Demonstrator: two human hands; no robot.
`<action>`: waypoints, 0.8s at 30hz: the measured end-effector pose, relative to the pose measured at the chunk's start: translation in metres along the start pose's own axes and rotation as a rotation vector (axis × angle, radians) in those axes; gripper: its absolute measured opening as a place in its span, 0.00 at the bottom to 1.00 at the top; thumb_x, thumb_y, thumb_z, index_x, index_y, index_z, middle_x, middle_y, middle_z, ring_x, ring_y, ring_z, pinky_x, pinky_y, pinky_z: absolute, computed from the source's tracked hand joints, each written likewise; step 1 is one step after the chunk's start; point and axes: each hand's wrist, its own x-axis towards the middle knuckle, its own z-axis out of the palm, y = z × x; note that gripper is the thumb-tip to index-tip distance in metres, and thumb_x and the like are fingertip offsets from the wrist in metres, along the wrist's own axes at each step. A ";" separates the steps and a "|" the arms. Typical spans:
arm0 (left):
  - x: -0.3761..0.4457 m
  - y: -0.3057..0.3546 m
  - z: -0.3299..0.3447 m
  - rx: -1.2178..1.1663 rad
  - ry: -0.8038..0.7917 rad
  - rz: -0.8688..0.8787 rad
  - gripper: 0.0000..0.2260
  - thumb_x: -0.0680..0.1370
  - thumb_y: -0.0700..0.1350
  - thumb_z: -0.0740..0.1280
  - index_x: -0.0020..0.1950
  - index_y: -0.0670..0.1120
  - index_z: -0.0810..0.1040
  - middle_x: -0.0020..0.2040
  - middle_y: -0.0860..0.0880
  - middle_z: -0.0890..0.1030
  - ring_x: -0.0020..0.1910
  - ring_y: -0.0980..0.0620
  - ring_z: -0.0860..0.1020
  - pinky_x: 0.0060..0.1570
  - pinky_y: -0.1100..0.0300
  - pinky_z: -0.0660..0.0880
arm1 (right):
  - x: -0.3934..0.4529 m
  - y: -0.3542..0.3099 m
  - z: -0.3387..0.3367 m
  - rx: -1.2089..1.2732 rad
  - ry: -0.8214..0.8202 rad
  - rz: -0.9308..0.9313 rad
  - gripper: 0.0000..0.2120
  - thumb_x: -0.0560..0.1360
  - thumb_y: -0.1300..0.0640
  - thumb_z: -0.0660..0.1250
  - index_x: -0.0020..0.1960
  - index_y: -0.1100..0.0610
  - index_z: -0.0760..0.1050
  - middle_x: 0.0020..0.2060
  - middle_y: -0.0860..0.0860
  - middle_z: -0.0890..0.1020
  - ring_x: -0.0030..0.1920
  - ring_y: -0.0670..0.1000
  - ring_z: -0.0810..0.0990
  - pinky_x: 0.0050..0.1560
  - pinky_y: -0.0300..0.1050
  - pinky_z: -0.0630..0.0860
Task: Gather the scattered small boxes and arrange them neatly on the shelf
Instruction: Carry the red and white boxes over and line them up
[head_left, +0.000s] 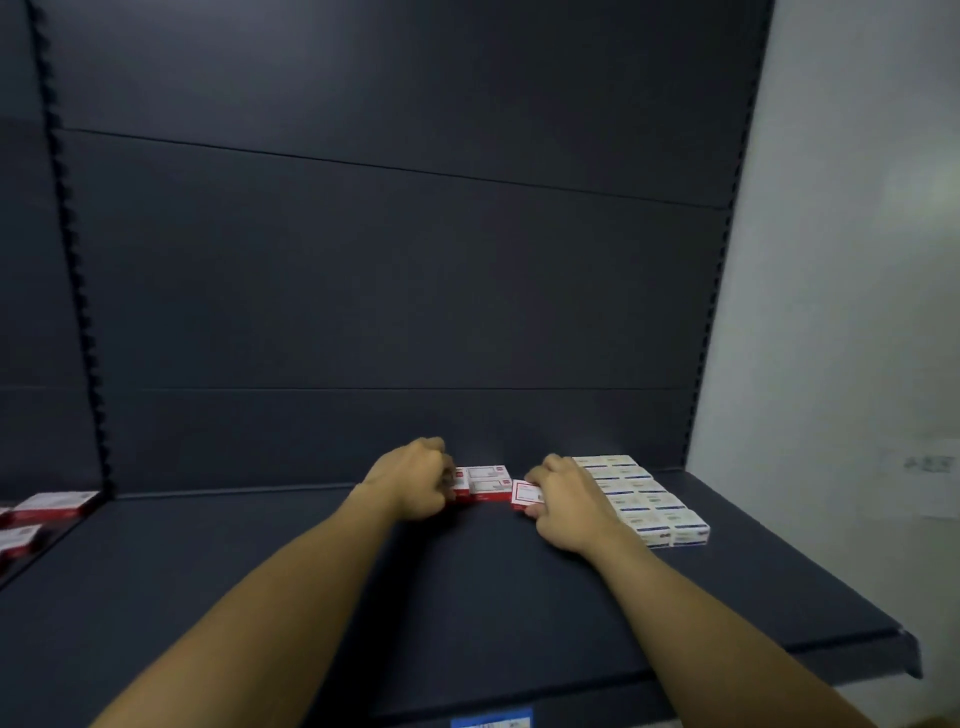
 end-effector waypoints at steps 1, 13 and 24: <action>-0.003 0.001 0.005 0.002 0.005 -0.008 0.14 0.78 0.49 0.66 0.62 0.48 0.80 0.57 0.52 0.73 0.55 0.50 0.75 0.50 0.54 0.75 | 0.001 0.000 0.005 0.015 -0.001 -0.017 0.21 0.75 0.49 0.69 0.67 0.51 0.74 0.59 0.49 0.73 0.61 0.52 0.71 0.65 0.46 0.68; -0.007 0.010 0.041 0.030 0.185 0.040 0.16 0.76 0.53 0.67 0.61 0.50 0.81 0.54 0.53 0.74 0.51 0.51 0.74 0.53 0.56 0.73 | 0.022 0.006 0.048 0.177 0.074 -0.124 0.23 0.74 0.52 0.69 0.69 0.53 0.74 0.57 0.47 0.73 0.60 0.51 0.70 0.65 0.45 0.66; -0.006 0.006 0.065 -0.056 0.248 0.036 0.18 0.77 0.54 0.67 0.65 0.51 0.81 0.55 0.55 0.75 0.52 0.52 0.73 0.54 0.54 0.73 | 0.032 0.015 0.063 0.295 0.124 -0.151 0.23 0.72 0.55 0.72 0.66 0.52 0.77 0.55 0.44 0.73 0.57 0.49 0.69 0.63 0.41 0.66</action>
